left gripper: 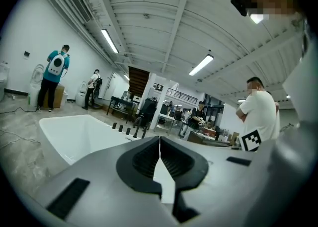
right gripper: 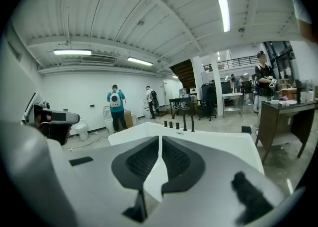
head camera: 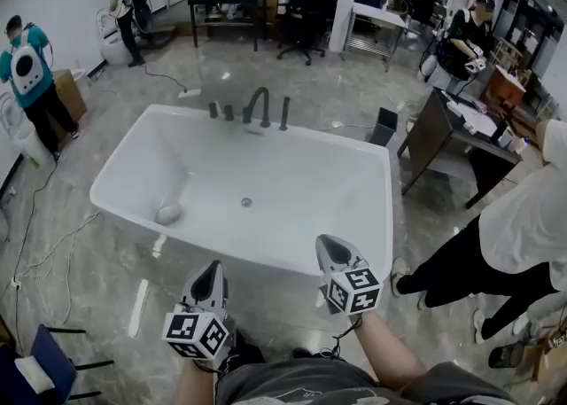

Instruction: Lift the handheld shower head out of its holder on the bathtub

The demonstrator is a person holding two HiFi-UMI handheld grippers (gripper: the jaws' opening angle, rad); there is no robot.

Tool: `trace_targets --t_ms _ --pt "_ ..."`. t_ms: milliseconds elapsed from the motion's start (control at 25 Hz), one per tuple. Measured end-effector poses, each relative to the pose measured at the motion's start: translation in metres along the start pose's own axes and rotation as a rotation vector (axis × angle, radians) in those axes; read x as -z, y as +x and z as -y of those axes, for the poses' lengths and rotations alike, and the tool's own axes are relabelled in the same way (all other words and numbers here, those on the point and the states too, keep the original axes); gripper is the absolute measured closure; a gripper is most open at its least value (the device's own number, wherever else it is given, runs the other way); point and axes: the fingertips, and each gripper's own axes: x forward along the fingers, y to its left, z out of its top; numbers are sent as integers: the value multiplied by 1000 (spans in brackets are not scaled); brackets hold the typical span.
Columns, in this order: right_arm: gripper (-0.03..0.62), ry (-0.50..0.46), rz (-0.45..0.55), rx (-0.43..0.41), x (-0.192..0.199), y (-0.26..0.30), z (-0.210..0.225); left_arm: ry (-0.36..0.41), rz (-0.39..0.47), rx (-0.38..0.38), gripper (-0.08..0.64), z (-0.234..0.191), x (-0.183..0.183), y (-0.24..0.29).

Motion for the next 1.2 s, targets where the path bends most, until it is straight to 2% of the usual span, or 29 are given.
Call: trace_targets --t_ms 480,600,920,1200 --pt "558 37 34 171 -28 58 -33 54 -33 153 545 -79 -44 47" --pt "558 41 34 206 -26 65 -38 42 -34 178 545 -97 -48 56" --pt "558 84 0 289 -13 71 -49 33 -66 265 545 -121 -56 71" --pt "558 110 -7 330 -8 70 -36 35 -93 290 545 -126 -52 91"
